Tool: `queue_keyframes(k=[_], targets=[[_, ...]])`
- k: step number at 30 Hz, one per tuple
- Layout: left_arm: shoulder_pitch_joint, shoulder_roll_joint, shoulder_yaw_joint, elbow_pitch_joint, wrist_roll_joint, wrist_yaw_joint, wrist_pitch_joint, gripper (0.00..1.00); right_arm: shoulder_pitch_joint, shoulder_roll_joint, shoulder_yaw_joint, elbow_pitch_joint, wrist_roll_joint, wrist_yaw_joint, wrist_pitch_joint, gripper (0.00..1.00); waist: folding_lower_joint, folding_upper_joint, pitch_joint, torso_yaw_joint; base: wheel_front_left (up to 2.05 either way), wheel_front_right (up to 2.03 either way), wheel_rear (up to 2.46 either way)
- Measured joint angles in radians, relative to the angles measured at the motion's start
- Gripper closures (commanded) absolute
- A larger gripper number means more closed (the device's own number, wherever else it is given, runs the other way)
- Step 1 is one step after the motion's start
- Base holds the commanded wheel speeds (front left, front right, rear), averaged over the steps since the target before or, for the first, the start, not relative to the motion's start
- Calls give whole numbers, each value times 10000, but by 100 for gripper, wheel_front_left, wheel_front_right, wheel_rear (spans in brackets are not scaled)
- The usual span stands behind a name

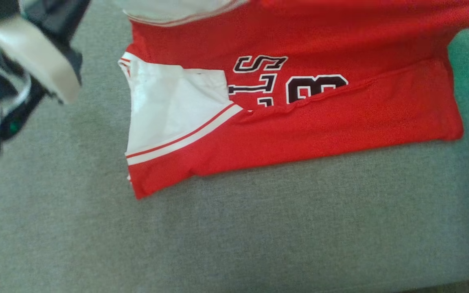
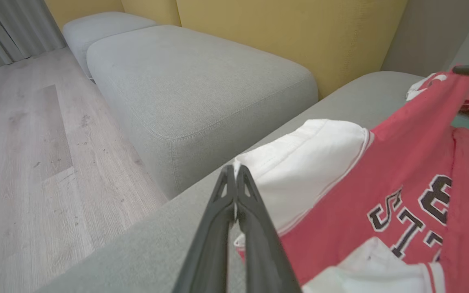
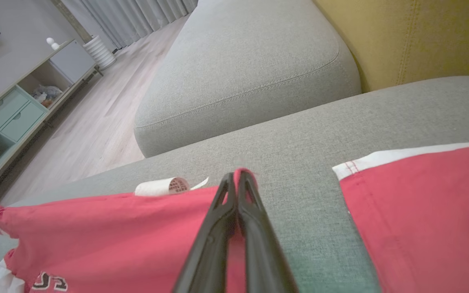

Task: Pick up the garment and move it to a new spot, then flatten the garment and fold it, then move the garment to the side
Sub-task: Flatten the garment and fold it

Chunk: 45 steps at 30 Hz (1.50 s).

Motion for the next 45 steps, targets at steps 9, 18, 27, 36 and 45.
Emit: queue_keyframes(k=[9,18,27,36,45], targets=[[2172,844,-539,-1912,102,1087,-238,100,1371,-318,-2,-713,-267,0,-410,100,1,0,-190,186,0,0,0],[3517,961,-974,-2259,63,1622,-508,100,2431,-316,-242,-708,-314,0,-527,100,2,0,-210,288,0,0,0],[4212,966,-1028,-2581,-217,1956,-959,100,2765,-61,-608,-322,-746,0,-1081,100,2,0,-209,337,0,0,0],[4743,917,-1114,-2717,-355,2255,-1174,0,2953,148,-709,-23,-813,0,-1151,0,2,0,-367,413,0,0,0],[5772,-608,-673,-1910,518,4669,-3824,0,4512,679,-1871,376,-1764,0,-2740,0,2,0,-866,587,0,0,0]])
